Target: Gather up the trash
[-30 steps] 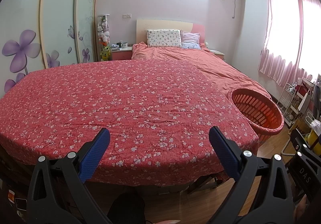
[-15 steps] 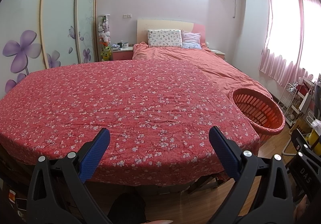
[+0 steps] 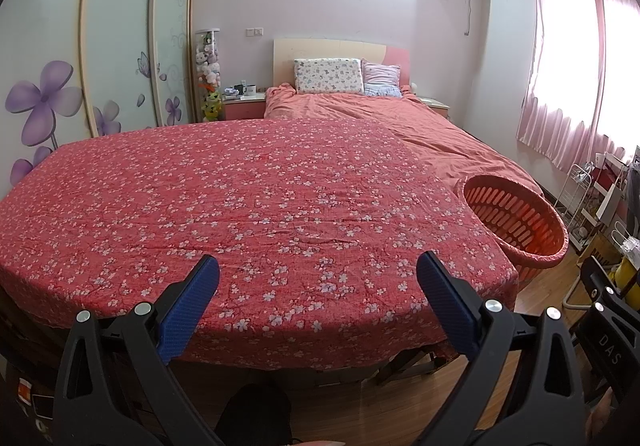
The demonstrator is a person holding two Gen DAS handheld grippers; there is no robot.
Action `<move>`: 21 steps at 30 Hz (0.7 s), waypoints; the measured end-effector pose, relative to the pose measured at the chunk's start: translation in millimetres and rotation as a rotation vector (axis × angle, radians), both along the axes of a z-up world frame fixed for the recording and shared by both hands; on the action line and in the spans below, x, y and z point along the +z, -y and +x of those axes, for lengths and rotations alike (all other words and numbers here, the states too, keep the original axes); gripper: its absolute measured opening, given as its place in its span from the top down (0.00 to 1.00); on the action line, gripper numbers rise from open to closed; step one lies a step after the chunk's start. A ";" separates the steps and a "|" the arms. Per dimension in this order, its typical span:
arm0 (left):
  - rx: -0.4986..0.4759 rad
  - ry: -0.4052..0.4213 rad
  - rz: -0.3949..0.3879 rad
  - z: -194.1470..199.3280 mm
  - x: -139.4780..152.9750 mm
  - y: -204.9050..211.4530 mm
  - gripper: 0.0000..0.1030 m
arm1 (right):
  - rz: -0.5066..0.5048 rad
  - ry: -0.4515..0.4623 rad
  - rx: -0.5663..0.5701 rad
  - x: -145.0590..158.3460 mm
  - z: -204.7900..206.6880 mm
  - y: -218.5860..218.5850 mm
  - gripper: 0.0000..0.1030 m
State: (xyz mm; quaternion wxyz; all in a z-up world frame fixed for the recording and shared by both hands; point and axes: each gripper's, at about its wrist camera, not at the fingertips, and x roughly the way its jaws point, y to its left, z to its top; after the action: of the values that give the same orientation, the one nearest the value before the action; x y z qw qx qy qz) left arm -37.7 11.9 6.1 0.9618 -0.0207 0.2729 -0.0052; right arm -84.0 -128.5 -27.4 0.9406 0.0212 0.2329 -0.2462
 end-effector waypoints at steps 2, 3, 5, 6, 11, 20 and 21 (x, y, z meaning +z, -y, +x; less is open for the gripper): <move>0.000 0.000 0.000 0.5 0.5 0.6 0.05 | 0.000 0.000 -0.001 0.0 0.0 0.1 0.04; 0.000 0.000 0.000 0.0 0.1 0.1 0.05 | 0.001 0.000 -0.001 0.0 0.0 0.0 0.04; -0.001 -0.001 0.001 0.6 0.5 0.9 0.05 | 0.001 -0.001 -0.001 0.1 0.0 0.1 0.04; -0.001 -0.002 0.002 0.8 0.3 0.9 0.05 | 0.000 0.000 -0.001 0.3 -0.2 -0.1 0.04; 0.000 -0.001 0.003 -0.2 -0.4 0.0 0.05 | 0.000 -0.001 0.002 -2.3 0.1 -2.1 0.04; -0.001 -0.005 0.011 -0.1 -0.9 -1.2 0.05 | 0.002 -0.001 0.004 -4.3 0.1 -3.6 0.04; 0.000 -0.005 0.012 -0.8 -1.2 -1.8 0.05 | 0.002 -0.002 0.004 -4.9 0.2 -4.7 0.04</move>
State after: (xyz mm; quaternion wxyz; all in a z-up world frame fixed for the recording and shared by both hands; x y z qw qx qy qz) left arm -38.6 13.7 5.0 0.9612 -0.0149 0.2754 -0.0035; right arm -83.8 -123.8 -32.2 0.9408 0.0216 0.2341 -0.2441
